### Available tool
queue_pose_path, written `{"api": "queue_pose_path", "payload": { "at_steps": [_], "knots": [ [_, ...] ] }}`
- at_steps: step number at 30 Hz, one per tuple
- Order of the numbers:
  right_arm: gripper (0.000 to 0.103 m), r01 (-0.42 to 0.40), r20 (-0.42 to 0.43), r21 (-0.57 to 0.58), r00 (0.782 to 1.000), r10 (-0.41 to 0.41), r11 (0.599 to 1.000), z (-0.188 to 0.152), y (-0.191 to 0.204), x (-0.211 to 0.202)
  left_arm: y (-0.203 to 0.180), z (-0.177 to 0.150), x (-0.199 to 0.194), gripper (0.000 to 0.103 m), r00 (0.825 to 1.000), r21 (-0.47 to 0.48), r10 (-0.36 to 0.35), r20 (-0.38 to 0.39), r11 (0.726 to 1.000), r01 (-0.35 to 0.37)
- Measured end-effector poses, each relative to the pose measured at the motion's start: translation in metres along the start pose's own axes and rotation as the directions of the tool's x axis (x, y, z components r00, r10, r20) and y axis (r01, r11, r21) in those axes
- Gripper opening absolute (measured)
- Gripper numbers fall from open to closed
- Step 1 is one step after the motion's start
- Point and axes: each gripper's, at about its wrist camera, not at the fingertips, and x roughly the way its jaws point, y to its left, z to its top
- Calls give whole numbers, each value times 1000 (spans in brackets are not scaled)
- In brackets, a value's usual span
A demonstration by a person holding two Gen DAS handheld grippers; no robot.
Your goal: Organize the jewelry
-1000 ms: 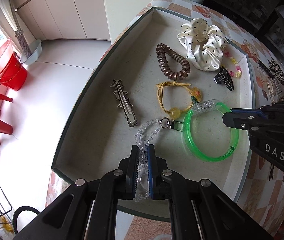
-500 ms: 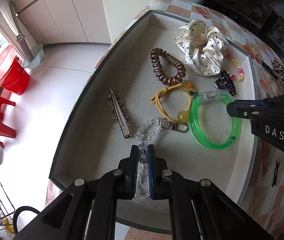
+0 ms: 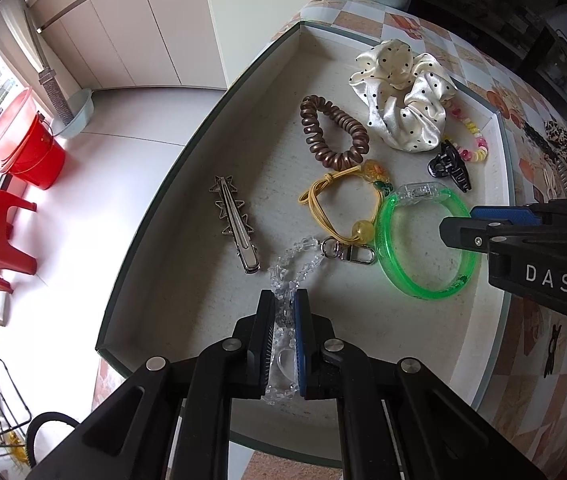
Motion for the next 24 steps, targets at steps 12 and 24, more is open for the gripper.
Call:
{"api": "queue_pose_path", "payload": {
  "at_steps": [12,24],
  "knots": [
    [34,-17,38,21,999,16,1000,-8,-2,-19,10,-3,-8,12,999,-43,-28,34,999,29],
    [35,-21,56,27,998,20,999,-17,-2,-24,5,-7,-7,65,999,-23,8,53,1000,-7]
  ]
}}
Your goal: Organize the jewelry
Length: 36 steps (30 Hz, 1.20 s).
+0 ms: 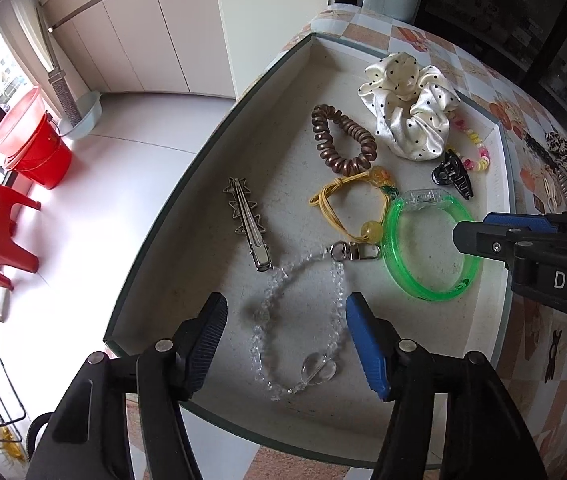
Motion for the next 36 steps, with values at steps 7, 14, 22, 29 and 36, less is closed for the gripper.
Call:
{"api": "queue_pose_path", "payload": {
  "at_steps": [7,14,22,29,36],
  "knots": [
    [35,-5,15,2,1000,5,1000,0,0,-10,-4,2,1,65,1000,11,-4,-11,1000,4],
    [35,-9,5,3,1000,9,1000,-4,0,-11,-6,1,-4,95,1000,16,-4,-3,1000,4],
    [36,-23,-6,8,1000,23,1000,-5,2,-13,-4,-2,-6,96,1000,2,4,-25,1000,-4],
    [63,-19,12,5,1000,19,1000,-9,8,-22,-1,-2,-15,103,999,-5,28,-32,1000,-28],
    [72,-2,8,6,1000,2,1000,-12,10,-30,2,-7,-21,103,997,-7,68,-41,998,-69]
  ]
}}
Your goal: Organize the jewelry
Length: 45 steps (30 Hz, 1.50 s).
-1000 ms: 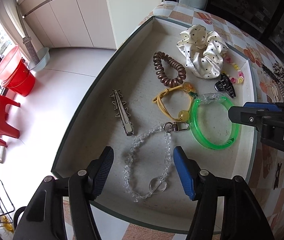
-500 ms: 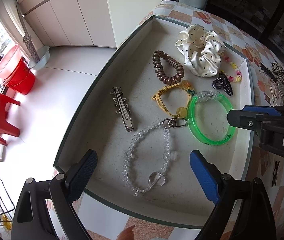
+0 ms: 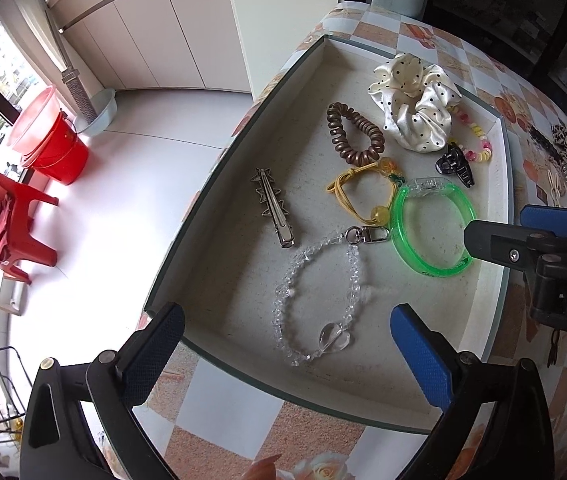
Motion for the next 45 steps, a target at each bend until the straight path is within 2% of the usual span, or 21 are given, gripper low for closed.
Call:
{"api": "queue_pose_path", "payload": {
  "at_steps": [6,12,18,21,22,23,33,38,45],
  "knots": [
    [78,-2,-21,15,1000,3,1000,-8,-2,-5,6,-7,-5,103,1000,-38,-1,-20,999,0],
    [83,-5,-58,11,998,5,1000,-15,1,-9,7,-9,-19,103,1000,-25,17,-8,1000,-17],
    [86,11,-55,31,998,-9,999,-19,4,-18,13,-12,-27,103,1000,-45,17,-25,999,-18],
    [88,6,-23,48,1000,-5,999,-22,3,-24,13,-15,-27,103,999,-54,11,-48,998,-14],
    [98,4,-15,54,1000,-3,999,-23,3,-27,12,-16,-29,103,999,-55,9,-48,998,-11],
    [103,5,-5,58,1000,-5,998,-23,3,-29,12,-17,-31,103,999,-54,8,-47,998,-11],
    [103,4,-14,37,1000,-3,999,-30,5,-60,5,-24,-67,103,999,-40,-15,-49,999,13],
    [103,1,23,45,1000,-2,999,-36,2,-95,8,-31,-92,103,999,-52,-4,-46,999,1],
    [103,27,101,17,995,-28,1000,-47,9,-147,11,-40,-143,103,1000,-93,0,13,996,1]
  ]
}}
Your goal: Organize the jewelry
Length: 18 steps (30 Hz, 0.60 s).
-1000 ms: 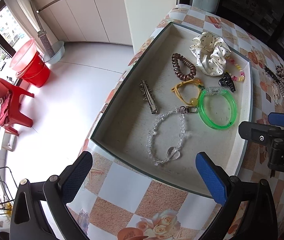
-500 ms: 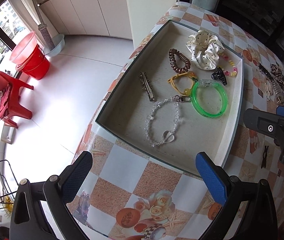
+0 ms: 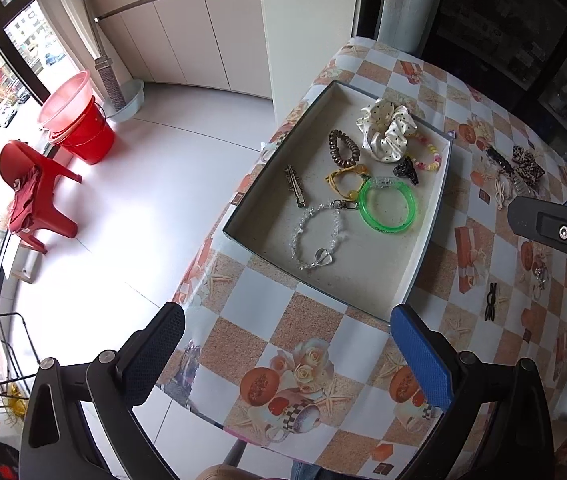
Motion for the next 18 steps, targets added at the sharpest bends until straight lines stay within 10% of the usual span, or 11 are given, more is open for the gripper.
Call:
{"api": "queue_pose_path", "payload": {
  "at_steps": [18],
  "knots": [
    [103,37,178,-72,984,-24,997,-21,18,-100,11,-11,-95,103,989,-86,42,143,996,-30]
  ]
}}
